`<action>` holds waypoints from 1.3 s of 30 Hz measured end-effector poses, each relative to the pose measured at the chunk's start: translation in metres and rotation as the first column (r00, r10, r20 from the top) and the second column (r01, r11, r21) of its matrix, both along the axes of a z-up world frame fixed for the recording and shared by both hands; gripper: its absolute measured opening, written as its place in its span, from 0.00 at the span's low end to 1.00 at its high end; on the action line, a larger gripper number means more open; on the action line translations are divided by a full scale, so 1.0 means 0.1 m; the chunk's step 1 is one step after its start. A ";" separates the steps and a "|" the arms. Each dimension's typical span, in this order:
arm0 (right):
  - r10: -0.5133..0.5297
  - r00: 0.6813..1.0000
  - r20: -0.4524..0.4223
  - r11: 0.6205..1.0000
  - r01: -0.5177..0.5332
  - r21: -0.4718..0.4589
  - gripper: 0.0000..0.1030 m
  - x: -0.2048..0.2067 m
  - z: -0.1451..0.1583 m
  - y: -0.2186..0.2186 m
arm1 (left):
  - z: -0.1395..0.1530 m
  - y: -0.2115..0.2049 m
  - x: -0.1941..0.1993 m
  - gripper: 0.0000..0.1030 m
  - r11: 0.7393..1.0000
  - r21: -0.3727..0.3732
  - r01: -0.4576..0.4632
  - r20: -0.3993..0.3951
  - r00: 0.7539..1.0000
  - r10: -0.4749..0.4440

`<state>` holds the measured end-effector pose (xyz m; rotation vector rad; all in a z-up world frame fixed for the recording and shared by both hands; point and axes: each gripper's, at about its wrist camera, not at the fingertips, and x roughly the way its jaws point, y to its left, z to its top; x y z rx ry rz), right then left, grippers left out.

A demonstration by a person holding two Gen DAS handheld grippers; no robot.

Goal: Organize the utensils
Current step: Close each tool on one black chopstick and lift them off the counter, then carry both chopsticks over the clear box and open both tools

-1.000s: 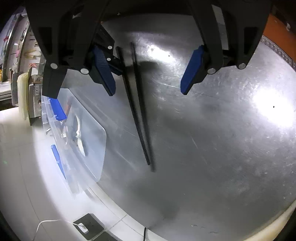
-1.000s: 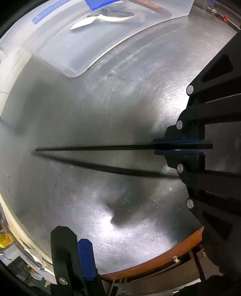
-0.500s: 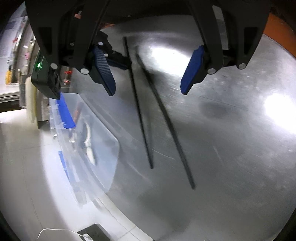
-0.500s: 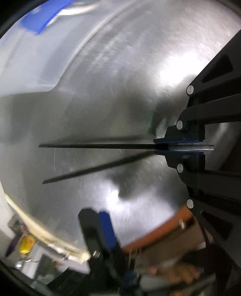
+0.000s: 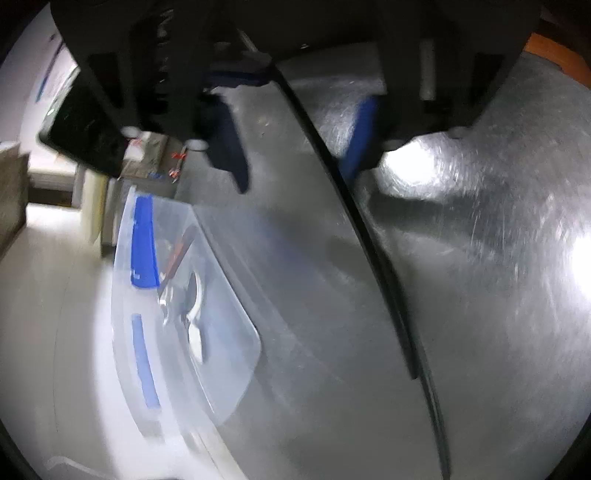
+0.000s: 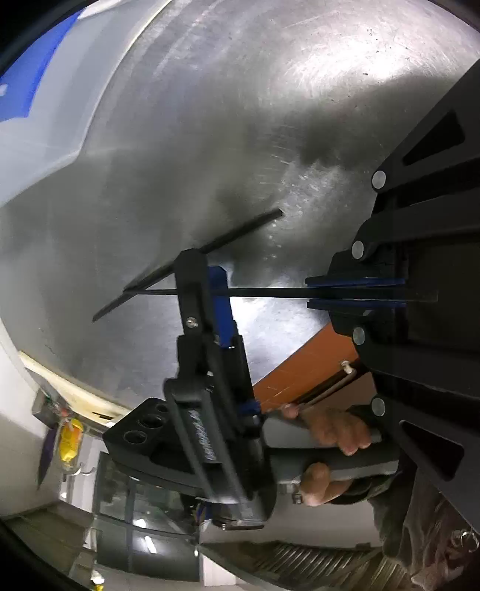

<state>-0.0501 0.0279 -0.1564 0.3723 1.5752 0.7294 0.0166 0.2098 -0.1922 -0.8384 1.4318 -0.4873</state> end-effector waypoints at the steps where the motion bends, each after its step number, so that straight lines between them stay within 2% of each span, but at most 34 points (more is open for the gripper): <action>1: 0.003 1.000 -0.005 1.000 -0.003 -0.002 0.07 0.00 -0.02 0.01 | -0.02 0.02 0.00 0.21 1.000 -0.003 -0.013 -0.007 1.000 0.013; 2: 0.012 1.000 -0.012 1.000 -0.012 -0.001 0.07 -0.01 -0.07 0.03 | -0.05 0.03 -0.02 0.14 0.999 -0.009 -0.031 -0.015 0.999 0.030; 4: 0.020 1.000 -0.015 1.000 -0.021 -0.012 0.07 0.00 -0.11 0.06 | -0.06 0.05 -0.04 0.06 0.999 -0.008 -0.046 -0.019 0.999 0.046; 12: 0.066 0.997 -0.028 0.997 -0.067 -0.023 0.07 0.02 -0.12 0.13 | -0.04 0.14 -0.11 0.05 0.997 -0.022 -0.069 -0.002 0.998 0.069; 16: 0.082 0.996 0.023 0.997 -0.082 0.003 0.07 0.07 0.10 0.18 | 0.25 0.21 -0.16 0.05 0.997 -0.031 -0.066 0.081 0.994 0.068; 18: 0.088 0.994 0.065 0.996 -0.089 0.016 0.07 0.08 0.23 0.14 | 0.55 0.20 -0.14 0.05 0.998 -0.037 -0.051 0.159 0.986 0.056; 21: 0.060 0.984 0.168 0.997 -0.068 0.042 0.07 0.16 0.62 0.02 | 1.04 0.04 -0.01 0.05 1.000 -0.018 0.009 0.292 0.956 -0.004; 23: 0.025 0.974 0.226 0.998 -0.036 0.046 0.07 0.25 0.82 -0.12 | 1.37 -0.19 0.18 0.05 0.997 0.000 0.073 0.371 0.926 -0.068; 29: -0.145 0.907 0.395 0.987 0.161 -0.008 0.08 0.81 1.53 -0.92 | 2.10 -1.17 1.10 0.05 0.966 0.056 0.254 0.496 0.832 -0.247; 33: -0.215 0.892 0.398 0.962 0.265 -0.073 0.08 1.28 1.66 -1.39 | 2.25 -1.80 1.62 0.05 0.938 0.077 0.337 0.492 0.806 -0.330; 36: -0.247 0.906 0.344 0.943 0.306 -0.129 0.08 1.62 1.46 -1.68 | 2.01 -2.24 2.00 0.05 0.923 0.092 0.373 0.416 0.828 -0.376; 39: -0.271 0.930 0.250 0.935 0.316 -0.161 0.08 1.83 1.02 -1.91 | 1.60 -2.54 2.26 0.05 0.907 0.125 0.402 0.312 0.852 -0.421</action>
